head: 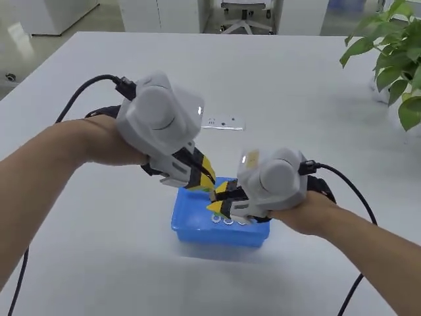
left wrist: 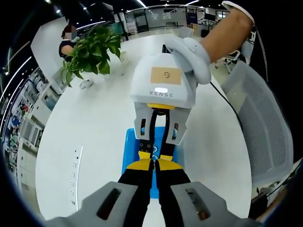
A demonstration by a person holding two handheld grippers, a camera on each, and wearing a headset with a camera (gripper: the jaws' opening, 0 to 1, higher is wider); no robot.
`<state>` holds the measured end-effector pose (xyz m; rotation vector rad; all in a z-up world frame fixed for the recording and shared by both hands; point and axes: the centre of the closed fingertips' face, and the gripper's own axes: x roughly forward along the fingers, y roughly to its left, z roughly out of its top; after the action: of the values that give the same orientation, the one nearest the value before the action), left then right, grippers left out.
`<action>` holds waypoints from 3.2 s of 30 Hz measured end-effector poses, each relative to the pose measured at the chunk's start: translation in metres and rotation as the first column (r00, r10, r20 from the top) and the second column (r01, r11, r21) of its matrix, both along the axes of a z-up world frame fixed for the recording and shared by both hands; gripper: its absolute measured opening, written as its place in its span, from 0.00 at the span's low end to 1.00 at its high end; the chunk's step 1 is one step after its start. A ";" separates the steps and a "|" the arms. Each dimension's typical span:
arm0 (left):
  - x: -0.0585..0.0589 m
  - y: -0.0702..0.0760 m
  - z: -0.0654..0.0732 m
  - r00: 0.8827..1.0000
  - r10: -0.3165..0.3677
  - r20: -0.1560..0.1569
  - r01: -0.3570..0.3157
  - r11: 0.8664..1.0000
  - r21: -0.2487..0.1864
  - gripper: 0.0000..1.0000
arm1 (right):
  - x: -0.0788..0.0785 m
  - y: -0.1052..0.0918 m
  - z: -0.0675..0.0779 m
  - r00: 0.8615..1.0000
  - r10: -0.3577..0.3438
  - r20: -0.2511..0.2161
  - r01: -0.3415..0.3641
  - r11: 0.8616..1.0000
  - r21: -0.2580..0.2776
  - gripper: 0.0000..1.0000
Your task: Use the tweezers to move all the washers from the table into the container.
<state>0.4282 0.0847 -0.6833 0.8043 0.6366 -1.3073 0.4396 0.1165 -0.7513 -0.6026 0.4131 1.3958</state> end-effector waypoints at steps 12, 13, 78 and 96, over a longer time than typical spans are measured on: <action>0.007 -0.002 -0.022 1.000 0.004 -0.027 -0.004 1.000 0.007 0.06 | 0.005 -0.004 -0.023 1.000 0.006 -0.027 -0.007 1.000 -0.024 0.10; 0.007 -0.003 -0.024 1.000 0.003 -0.029 -0.003 1.000 0.008 0.06 | 0.005 -0.005 -0.025 1.000 0.009 -0.027 -0.009 1.000 -0.030 0.10; -0.037 0.001 0.038 1.000 -0.024 -0.020 0.024 1.000 -0.015 0.06 | -0.035 -0.012 0.034 0.999 -0.041 0.031 0.039 0.997 0.070 0.12; -0.043 0.002 0.044 1.000 -0.023 -0.015 0.023 1.000 -0.018 0.06 | -0.041 -0.020 0.043 0.998 -0.039 0.054 0.036 0.997 0.065 0.06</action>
<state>0.3849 0.0865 -0.6397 0.7901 0.6292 -1.3394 0.3986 0.0967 -0.7084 -0.5775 0.3326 1.3484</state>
